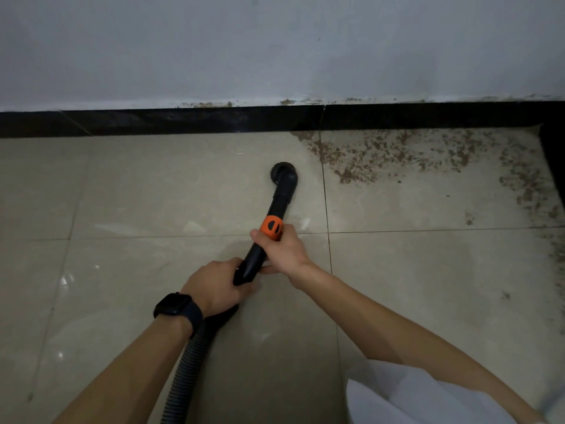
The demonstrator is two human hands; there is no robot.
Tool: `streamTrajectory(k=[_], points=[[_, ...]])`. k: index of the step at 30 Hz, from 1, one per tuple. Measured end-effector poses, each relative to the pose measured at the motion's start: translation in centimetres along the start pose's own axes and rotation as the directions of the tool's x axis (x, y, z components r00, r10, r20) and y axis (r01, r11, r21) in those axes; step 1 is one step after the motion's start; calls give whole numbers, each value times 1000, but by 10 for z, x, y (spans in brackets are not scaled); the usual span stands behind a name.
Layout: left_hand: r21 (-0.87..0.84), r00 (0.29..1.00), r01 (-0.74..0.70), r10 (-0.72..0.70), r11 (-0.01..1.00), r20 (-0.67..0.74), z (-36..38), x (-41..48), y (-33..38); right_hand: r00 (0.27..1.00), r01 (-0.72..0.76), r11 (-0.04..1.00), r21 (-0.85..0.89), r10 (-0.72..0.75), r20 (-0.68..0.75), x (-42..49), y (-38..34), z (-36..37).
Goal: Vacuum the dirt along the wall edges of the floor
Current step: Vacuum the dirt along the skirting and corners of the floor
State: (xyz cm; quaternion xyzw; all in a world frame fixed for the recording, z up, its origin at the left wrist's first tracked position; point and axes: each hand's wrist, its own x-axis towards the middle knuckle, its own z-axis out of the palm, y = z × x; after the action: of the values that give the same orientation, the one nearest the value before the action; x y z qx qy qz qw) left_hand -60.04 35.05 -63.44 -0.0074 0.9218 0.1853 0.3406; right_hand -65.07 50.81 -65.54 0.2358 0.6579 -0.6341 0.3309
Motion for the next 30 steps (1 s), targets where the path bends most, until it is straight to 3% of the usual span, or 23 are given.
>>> streamTrajectory(k=[8,16,22,30], points=[[15,995,-99,99,995,-13,10,22,45,983,27,999,35,-20,-180,1,-1,-44],[1,994,-105,105,994,3,14,25,53,977,18,993,118,7,-211,-2,13,-56],[-91,991,-102,94,991,-93,15,31,51,977,58,992,112,-33,-210,15,-5,-59],[-192,993,-104,93,976,-69,13,40,45,979,79,995,67,-64,-194,35,-25,-63]])
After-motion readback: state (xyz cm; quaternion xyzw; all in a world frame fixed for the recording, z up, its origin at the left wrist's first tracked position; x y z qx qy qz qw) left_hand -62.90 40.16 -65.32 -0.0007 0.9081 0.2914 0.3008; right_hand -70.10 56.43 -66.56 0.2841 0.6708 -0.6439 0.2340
